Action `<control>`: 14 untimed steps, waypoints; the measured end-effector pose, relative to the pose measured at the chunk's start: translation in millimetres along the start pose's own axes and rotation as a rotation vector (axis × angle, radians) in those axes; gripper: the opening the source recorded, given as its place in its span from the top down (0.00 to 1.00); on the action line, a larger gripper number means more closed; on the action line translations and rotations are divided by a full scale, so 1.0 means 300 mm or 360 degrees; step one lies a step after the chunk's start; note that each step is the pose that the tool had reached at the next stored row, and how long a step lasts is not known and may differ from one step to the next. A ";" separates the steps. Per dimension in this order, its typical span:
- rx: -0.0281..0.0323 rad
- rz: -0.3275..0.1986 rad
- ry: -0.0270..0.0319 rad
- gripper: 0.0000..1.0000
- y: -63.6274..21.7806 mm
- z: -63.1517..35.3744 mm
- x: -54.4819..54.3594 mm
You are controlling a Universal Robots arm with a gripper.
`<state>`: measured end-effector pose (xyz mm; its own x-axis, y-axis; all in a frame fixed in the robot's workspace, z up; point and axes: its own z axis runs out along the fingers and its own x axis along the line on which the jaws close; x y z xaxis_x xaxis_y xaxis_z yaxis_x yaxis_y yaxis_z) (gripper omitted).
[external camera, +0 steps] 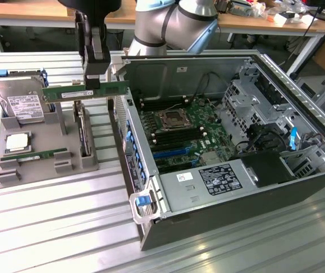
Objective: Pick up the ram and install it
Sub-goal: 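Pick up the ram and move it above insertion slot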
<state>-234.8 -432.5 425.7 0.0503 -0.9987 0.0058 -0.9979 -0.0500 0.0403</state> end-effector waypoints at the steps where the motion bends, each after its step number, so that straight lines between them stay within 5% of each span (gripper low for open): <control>1: 0.00001 0.0000 0.00003 0.88 -0.006 0.000 0.000; 14: -0.00006 0.0000 0.00071 0.88 -0.108 -0.004 0.005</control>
<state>-202.2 -432.5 425.7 0.0503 -0.9987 0.0103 -0.9979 -0.0498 0.0407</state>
